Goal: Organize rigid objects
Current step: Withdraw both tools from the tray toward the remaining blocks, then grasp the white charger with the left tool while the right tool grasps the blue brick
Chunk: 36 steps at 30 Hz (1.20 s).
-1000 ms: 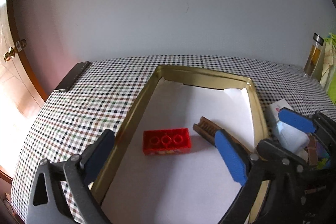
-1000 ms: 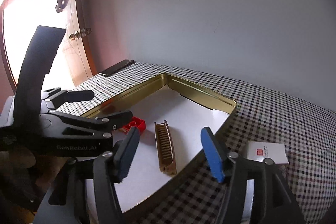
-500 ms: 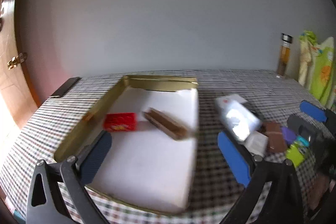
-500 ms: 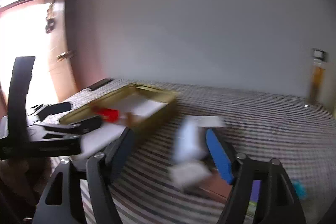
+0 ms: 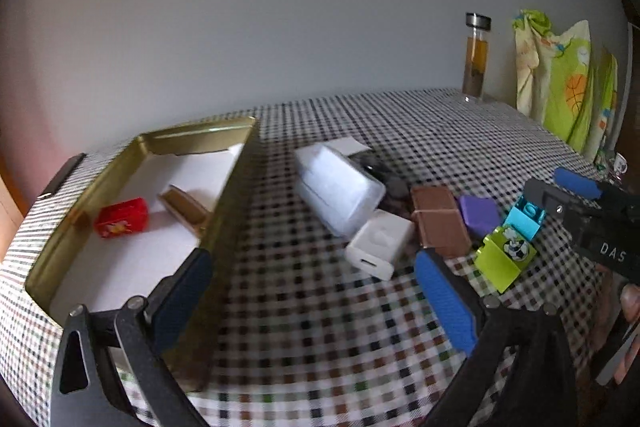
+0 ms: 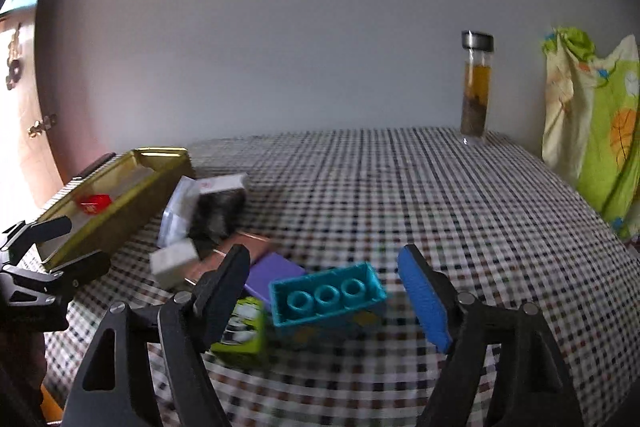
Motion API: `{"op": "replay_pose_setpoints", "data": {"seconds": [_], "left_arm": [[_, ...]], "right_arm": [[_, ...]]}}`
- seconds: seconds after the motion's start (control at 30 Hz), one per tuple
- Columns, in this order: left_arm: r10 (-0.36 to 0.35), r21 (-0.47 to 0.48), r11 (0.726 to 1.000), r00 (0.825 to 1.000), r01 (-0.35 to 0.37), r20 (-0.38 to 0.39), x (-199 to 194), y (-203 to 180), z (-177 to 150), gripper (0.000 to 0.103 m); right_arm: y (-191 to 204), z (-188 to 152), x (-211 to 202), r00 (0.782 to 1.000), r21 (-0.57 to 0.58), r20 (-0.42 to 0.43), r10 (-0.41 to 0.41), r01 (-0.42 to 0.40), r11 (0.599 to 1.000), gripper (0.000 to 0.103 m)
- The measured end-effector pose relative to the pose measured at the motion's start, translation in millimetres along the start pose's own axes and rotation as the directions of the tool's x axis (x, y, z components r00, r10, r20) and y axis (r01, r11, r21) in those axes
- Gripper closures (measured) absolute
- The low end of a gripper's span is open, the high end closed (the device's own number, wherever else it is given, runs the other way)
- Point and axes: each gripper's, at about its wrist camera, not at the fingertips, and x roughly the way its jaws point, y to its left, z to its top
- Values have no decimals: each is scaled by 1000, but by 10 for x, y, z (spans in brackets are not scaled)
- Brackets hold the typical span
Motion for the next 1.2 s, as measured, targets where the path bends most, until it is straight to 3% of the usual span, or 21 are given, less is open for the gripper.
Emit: {"op": "replay_pose_setpoints", "data": {"seconds": [0.17,0.47,0.57,0.67,0.8,1.03,1.1,1.2], "left_arm": [[-32,-16,999,998,31,-53,182,-73,-3,1],[-127,-9,992,977,128,-168,441,-161,27,2],[-140,10,989,971,145,-193,512,-210,48,11],[-160,26,985,959,171,-235,574,-257,34,30],[-179,14,982,954,188,-242,581,-238,25,37],[-185,6,981,956,192,-228,589,-212,44,34],[-197,3,979,952,204,-235,612,-198,46,49],[-210,-1,977,950,215,-231,601,-186,42,56]], "right_arm": [[-102,-4,65,999,56,-21,44,-43,997,24],[-122,-39,231,991,92,-117,62,-51,994,24],[-158,-44,254,989,112,-120,81,-67,991,24],[-162,-53,252,989,114,-120,86,-73,991,24],[-198,-52,257,989,133,-118,89,-73,988,28],[-189,-35,264,988,127,-123,91,-75,989,32],[-201,-37,267,988,132,-123,95,-79,988,32],[-198,-42,267,988,129,-122,97,-81,988,32]]}}
